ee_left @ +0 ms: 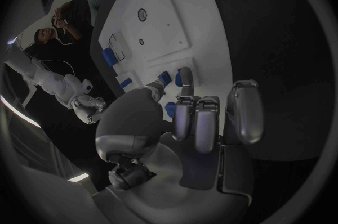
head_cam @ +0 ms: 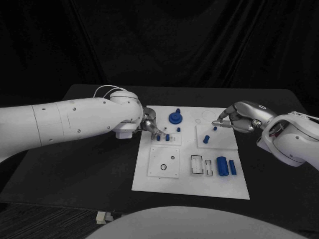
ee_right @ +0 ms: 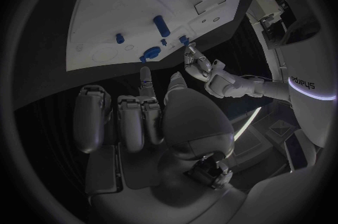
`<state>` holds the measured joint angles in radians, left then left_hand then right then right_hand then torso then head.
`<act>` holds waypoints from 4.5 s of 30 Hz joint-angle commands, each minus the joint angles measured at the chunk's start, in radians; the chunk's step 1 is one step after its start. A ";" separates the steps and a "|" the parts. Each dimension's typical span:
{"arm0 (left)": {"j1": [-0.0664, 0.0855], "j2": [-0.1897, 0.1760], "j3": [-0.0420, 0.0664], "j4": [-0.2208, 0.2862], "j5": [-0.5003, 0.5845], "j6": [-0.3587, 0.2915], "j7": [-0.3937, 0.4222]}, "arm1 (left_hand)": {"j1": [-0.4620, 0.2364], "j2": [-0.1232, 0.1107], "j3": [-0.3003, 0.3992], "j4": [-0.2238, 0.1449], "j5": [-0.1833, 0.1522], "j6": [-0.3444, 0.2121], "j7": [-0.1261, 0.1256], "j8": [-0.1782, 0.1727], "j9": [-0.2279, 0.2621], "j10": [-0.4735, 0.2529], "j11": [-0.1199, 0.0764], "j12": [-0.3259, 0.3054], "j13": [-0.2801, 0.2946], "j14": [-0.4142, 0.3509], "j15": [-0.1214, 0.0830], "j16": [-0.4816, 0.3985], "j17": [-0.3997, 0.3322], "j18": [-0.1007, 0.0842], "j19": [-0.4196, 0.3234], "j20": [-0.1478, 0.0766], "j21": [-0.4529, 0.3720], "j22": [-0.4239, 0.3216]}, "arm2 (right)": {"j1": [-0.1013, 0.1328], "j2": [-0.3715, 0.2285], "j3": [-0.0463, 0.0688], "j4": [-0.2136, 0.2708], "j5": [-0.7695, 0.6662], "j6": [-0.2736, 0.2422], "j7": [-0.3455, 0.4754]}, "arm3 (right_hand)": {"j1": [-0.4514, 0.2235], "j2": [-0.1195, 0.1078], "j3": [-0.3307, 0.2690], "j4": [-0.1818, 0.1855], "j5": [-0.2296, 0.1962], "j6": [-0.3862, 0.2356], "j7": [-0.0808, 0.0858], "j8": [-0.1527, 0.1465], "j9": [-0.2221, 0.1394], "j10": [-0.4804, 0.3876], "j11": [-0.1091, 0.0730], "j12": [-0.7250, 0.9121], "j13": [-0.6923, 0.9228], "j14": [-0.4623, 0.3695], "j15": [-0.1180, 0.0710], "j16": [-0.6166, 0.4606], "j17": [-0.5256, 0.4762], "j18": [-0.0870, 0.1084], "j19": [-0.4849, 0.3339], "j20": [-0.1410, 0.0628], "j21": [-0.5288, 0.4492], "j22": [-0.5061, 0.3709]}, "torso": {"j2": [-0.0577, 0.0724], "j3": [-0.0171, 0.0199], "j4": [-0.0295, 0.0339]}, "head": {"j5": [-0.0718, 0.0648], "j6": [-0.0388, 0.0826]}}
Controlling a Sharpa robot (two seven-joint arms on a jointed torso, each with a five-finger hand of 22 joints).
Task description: Assemble the parts on the task board
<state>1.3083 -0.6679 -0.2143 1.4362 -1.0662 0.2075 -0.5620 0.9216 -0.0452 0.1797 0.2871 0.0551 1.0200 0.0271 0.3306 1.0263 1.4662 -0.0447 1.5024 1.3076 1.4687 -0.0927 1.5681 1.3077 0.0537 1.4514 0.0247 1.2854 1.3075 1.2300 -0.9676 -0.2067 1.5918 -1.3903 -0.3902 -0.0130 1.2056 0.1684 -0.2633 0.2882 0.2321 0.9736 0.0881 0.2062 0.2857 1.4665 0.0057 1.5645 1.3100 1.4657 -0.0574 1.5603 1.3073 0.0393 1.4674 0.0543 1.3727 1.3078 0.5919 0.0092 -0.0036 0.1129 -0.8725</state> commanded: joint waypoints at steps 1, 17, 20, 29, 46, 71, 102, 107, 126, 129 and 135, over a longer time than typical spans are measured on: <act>0.002 -0.019 0.001 0.029 0.002 -0.116 0.053 | -0.082 -0.018 -0.071 0.006 -0.007 -0.002 0.000 0.011 0.016 0.067 0.001 0.005 0.209 0.102 0.002 0.003 0.263 0.002 0.007 -0.001 0.008 0.190 | -0.002 -0.004 0.001 0.001 -0.002 0.003 -0.016 | 0.008 0.002 -0.005 -0.001 0.005 0.006 0.001 0.005 0.001 0.096 0.006 -0.002 0.251 0.098 0.008 -0.005 0.245 0.011 -0.002 0.007 -0.003 0.196 | 0.000 0.0000 0.0001 | -0.004 0.000; 0.106 -0.076 0.002 0.073 0.002 -0.262 0.219 | 0.099 0.106 -0.177 -0.006 0.123 -0.038 -0.013 0.093 0.103 0.105 -0.009 0.068 0.263 0.102 -0.005 0.003 0.263 -0.010 0.033 -0.008 0.076 0.206 | -0.002 -0.009 0.001 0.005 -0.002 -0.010 -0.005 | 0.008 0.002 -0.006 -0.001 0.006 0.007 0.001 0.005 0.001 0.095 0.006 -0.004 0.250 0.098 0.008 -0.005 0.245 0.011 -0.003 0.007 -0.004 0.195 | -0.002 -0.0009 -0.0006 | -0.008 0.000; 0.111 -0.047 0.002 0.042 0.002 -0.180 0.213 | 0.196 0.122 -0.173 0.001 0.169 -0.049 -0.007 0.062 0.065 0.105 -0.006 0.068 0.263 0.102 -0.003 0.003 0.263 -0.009 0.028 -0.007 0.072 0.204 | -0.002 -0.009 0.001 0.009 -0.002 -0.017 0.002 | 0.008 0.002 -0.007 0.000 0.006 0.007 0.001 0.005 0.001 0.096 0.006 -0.002 0.252 0.099 0.008 -0.003 0.248 0.010 -0.001 0.007 -0.002 0.196 | -0.001 -0.0003 -0.0009 | -0.011 0.000; 0.102 0.028 0.002 -0.032 0.002 -0.033 0.187 | 0.264 0.134 -0.171 -0.001 0.152 -0.039 0.005 -0.005 -0.033 0.105 0.006 0.068 0.263 0.102 0.007 0.003 0.263 -0.007 0.019 0.002 0.060 0.201 | -0.002 -0.007 0.001 0.011 -0.002 -0.023 0.010 | 0.009 0.001 -0.007 0.000 0.006 0.007 0.001 0.005 0.001 0.097 0.006 -0.001 0.253 0.100 0.008 -0.002 0.248 0.010 0.000 0.007 0.000 0.197 | 0.000 0.0003 0.0000 | -0.013 0.000; 0.077 0.047 0.002 -0.057 0.002 -0.018 0.179 | 0.271 0.137 -0.178 0.000 0.142 -0.007 0.000 0.009 -0.041 0.104 0.002 0.068 0.263 0.102 0.006 0.003 0.263 -0.007 0.020 0.003 0.063 0.201 | -0.003 -0.008 0.001 0.012 -0.002 -0.023 0.010 | 0.009 0.001 -0.007 0.000 0.006 0.007 0.001 0.005 0.001 0.097 0.006 -0.001 0.253 0.100 0.008 -0.002 0.248 0.010 0.000 0.007 0.000 0.197 | 0.000 -0.0001 0.0002 | -0.014 0.000; 0.068 0.056 0.002 -0.069 0.002 -0.002 0.180 | 0.277 0.152 -0.217 0.000 0.131 -0.025 -0.022 0.168 0.104 0.105 -0.015 0.068 0.263 0.102 -0.008 0.003 0.263 -0.007 0.022 -0.010 0.071 0.203 | -0.003 -0.011 0.001 0.014 -0.002 -0.030 0.017 | 0.010 0.001 -0.011 0.001 0.006 0.009 0.000 0.006 0.002 0.099 0.005 0.001 0.255 0.101 0.007 0.000 0.251 0.009 0.002 0.007 0.004 0.199 | 0.000 0.0001 -0.0002 | -0.021 0.000; 0.064 0.061 0.002 -0.094 0.002 0.118 0.056 | 0.285 0.149 -0.249 -0.003 0.226 -0.065 -0.032 0.232 0.202 0.105 -0.026 0.068 0.263 0.102 -0.019 0.003 0.263 -0.013 0.036 -0.022 0.100 0.210 | -0.016 -0.013 0.001 0.013 -0.001 -0.035 0.020 | 0.011 0.004 -0.016 0.002 0.007 0.011 -0.001 0.006 0.002 0.104 0.004 0.006 0.261 0.105 0.006 0.010 0.263 0.004 0.013 0.006 0.024 0.205 | 0.000 0.0000 -0.0002 | -0.020 0.000; 0.060 0.059 0.002 -0.101 0.002 0.132 0.037 | 0.291 0.148 -0.246 -0.002 0.267 -0.073 -0.030 0.219 0.200 0.105 -0.024 0.068 0.263 0.102 -0.018 0.003 0.263 -0.013 0.036 -0.021 0.099 0.209 | -0.017 -0.012 0.001 0.012 -0.001 -0.032 0.018 | 0.012 0.004 -0.016 0.002 0.007 0.011 -0.001 0.006 0.002 0.104 0.004 0.006 0.261 0.104 0.006 0.009 0.261 0.005 0.012 0.006 0.022 0.205 | 0.000 0.0000 0.0002 | -0.021 0.000; 0.028 0.080 0.001 -0.158 0.002 0.142 0.041 | 0.266 0.153 -0.239 0.002 0.280 -0.072 -0.012 0.108 0.127 0.105 -0.009 0.068 0.263 0.102 -0.006 0.003 0.263 -0.011 0.031 -0.010 0.091 0.207 | -0.018 -0.012 0.001 0.010 -0.001 -0.023 0.011 | 0.012 0.005 -0.016 0.002 0.007 0.011 -0.001 0.006 0.002 0.104 0.004 0.006 0.261 0.104 0.006 0.008 0.260 0.005 0.012 0.006 0.020 0.204 | 0.000 0.0002 0.0002 | -0.022 0.000; 0.025 0.086 0.002 -0.170 0.002 0.138 0.052 | 0.247 0.157 -0.247 0.003 0.246 -0.060 -0.007 0.083 0.108 0.105 -0.005 0.068 0.263 0.102 -0.002 0.003 0.263 -0.011 0.030 -0.007 0.089 0.206 | -0.018 -0.013 0.001 0.010 -0.001 -0.022 0.010 | 0.013 0.005 -0.016 0.001 0.007 0.011 -0.001 0.006 0.002 0.104 0.004 0.006 0.261 0.103 0.006 0.006 0.258 0.005 0.011 0.006 0.019 0.204 | 0.000 0.0001 0.0002 | -0.021 0.000; 0.021 0.096 0.002 -0.182 0.002 0.120 0.079 | 0.210 0.166 -0.265 0.005 0.189 -0.047 -0.002 0.055 0.092 0.105 0.000 0.068 0.263 0.102 0.002 0.003 0.263 -0.010 0.027 -0.002 0.085 0.205 | -0.018 -0.013 0.001 0.010 -0.001 -0.021 0.009 | 0.013 0.006 -0.016 0.001 0.008 0.011 -0.001 0.006 0.002 0.104 0.004 0.006 0.261 0.103 0.006 0.005 0.257 0.006 0.010 0.006 0.017 0.203 | 0.000 0.0000 -0.0005 | -0.021 0.000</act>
<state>1.3309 -0.5745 -0.2137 1.2545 -1.0667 0.3376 -0.5191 1.1403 0.1230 -0.0811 0.2898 0.2469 0.9649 0.0252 0.3886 1.1190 1.4665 -0.0515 1.5683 1.3081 1.4650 -0.0963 1.5681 1.3078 0.0538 1.4676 0.0163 1.3729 1.3073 1.2145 -0.9790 -0.2067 1.6010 -1.3900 -0.4099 0.0040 1.2093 0.1722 -0.2745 0.2882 0.2354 0.9771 0.0845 0.2062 0.2865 1.4664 0.0058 1.5732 1.3106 1.4642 -0.0559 1.5648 1.3073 0.0392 1.4669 0.0538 1.3941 1.3073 0.5916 0.0093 -0.0035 0.0918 -0.8725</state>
